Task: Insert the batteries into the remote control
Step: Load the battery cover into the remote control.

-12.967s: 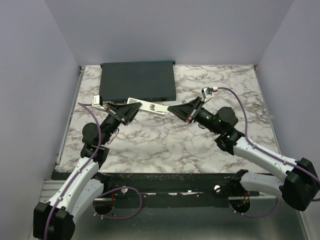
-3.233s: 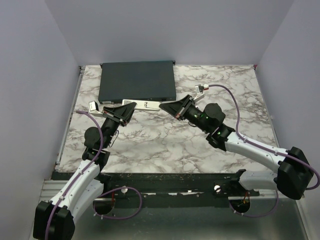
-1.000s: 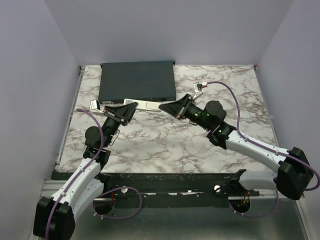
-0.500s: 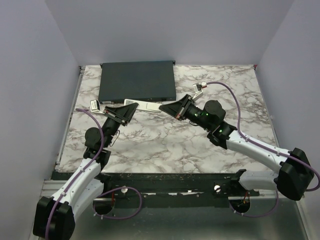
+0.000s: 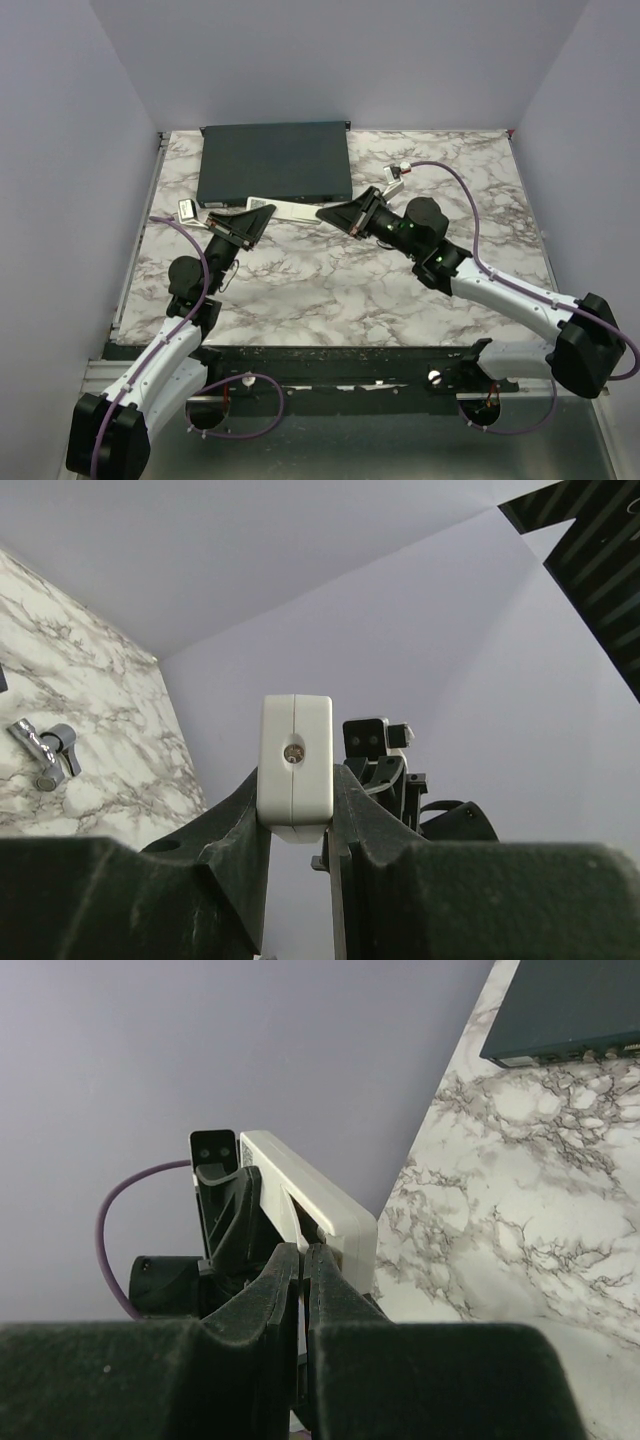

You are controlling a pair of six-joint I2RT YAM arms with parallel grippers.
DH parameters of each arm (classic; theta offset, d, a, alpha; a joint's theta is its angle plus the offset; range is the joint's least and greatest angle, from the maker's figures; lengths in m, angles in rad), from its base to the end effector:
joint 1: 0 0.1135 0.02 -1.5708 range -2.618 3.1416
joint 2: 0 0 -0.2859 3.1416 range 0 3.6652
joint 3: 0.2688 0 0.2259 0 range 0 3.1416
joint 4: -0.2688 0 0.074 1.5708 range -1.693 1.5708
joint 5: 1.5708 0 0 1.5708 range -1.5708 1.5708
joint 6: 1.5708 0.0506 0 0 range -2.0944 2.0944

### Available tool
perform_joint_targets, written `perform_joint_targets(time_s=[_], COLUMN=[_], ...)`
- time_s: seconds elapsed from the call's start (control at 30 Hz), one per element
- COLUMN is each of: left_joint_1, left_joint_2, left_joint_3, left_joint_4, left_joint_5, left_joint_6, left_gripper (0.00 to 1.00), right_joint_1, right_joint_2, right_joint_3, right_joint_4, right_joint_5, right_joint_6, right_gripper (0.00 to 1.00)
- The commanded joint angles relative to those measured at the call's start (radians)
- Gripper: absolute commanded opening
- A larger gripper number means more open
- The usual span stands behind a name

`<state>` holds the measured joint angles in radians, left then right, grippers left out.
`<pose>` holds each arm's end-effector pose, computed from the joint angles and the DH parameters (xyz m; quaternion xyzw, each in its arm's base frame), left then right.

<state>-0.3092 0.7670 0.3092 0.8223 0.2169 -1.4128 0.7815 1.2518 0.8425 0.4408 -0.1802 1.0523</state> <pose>0.1408 -0.0564 0.3135 -0.2197 0.5269 -0.6610 0.4870 0.1908 0.2021 0.3572 0.0295 0.6954 0.6058 0.3854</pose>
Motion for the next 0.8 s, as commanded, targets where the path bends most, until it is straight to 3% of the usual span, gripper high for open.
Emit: perform_joint_targets(time_s=[0.0,0.23,0.5,0.77], left_joint_1=[-0.017,-0.017,-0.016,-0.016], left_joint_2=[-0.017,-0.023,-0.022,-0.026], left_joint_3=[0.039,0.039,0.048,0.048], left_joint_4=[0.172,0.162,0.169,0.165], left_joint_5=[0.052,0.041,0.045,0.044], left_joint_6=[-0.04,-0.051,-0.066,-0.072], left_gripper=[0.0,0.0,0.0,0.0], right_joint_1=[0.012,0.012,0.012,0.012], right_joint_2=[0.056,0.051,0.054,0.041], right_joint_3=[-0.002,-0.019,-0.019,-0.017], right_joint_4=[-0.086,-0.087,-0.115,-0.151], right_joint_5=[-0.045,-0.039,-0.038,-0.015], right_joint_6=[-0.012,-0.015,-0.037,-0.053], right_gripper=[0.01,0.01,0.29,0.33])
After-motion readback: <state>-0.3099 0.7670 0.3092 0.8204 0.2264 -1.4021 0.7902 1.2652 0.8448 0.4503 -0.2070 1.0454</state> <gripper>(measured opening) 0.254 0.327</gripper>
